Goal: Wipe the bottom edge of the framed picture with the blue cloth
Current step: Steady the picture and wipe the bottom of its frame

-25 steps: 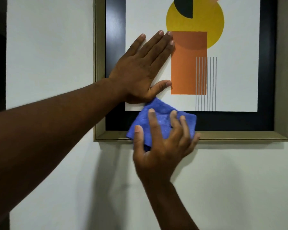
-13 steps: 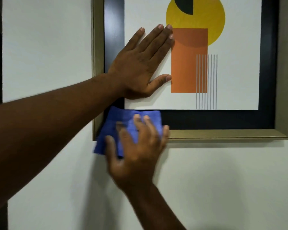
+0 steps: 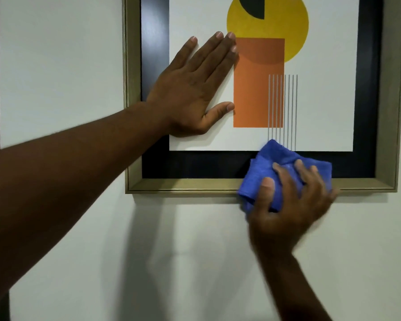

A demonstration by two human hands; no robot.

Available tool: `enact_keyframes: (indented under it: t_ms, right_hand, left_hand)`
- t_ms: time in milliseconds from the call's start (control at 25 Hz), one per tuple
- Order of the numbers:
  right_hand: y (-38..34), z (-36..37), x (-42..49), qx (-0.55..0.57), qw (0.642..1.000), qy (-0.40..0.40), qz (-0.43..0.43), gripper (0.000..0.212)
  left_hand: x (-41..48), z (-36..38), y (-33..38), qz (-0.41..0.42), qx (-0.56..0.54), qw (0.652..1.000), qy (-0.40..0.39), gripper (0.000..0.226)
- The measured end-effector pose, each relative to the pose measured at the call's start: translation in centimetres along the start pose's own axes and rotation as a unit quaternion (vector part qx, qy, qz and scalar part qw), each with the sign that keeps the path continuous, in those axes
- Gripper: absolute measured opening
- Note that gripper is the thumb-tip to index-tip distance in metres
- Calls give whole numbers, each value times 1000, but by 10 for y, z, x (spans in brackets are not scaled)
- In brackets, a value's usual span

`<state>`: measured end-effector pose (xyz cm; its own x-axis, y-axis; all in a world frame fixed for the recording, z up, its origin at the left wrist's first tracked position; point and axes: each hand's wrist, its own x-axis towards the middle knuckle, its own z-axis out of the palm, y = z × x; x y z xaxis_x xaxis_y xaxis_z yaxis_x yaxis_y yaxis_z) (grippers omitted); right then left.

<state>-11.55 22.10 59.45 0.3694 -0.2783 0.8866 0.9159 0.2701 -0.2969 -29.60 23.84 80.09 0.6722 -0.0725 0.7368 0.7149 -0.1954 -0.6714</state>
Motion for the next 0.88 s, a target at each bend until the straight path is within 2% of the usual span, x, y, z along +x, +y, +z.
enact_keyframes:
  t_ms: [80, 200, 280, 360, 440, 520, 640, 880]
  right_hand:
    - [-49, 7, -19, 28, 999, -29, -11, 38]
    - [-121, 17, -45, 82, 985, -117, -93, 39]
    - [-124, 18, -38, 98, 978, -144, -110, 35]
    - [-91, 10, -28, 85, 981, -129, -114, 31]
    - [-45, -2, -13, 37, 992, -88, -84, 32]
    - [-11, -8, 6, 10, 999, -49, -12, 34]
    - [-23, -2, 11, 8, 995, -23, 101, 35]
    - [-128, 21, -39, 42, 989, -135, -40, 39]
  left_hand:
    - [0, -1, 0, -1, -3, 1000, 2, 85]
    - [0, -1, -1, 1, -4, 1000, -1, 85]
    - [-1, -1, -2, 5, -6, 1000, -5, 86]
    - [-1, -1, -3, 6, -8, 1000, -3, 85]
    - [-1, 1, -2, 2, -6, 1000, -2, 85]
    - [-1, 2, 0, -3, -3, 1000, 1, 84]
    - [0, 0, 0, -3, -9, 1000, -6, 85]
    - [1, 0, -2, -2, -20, 1000, -12, 83]
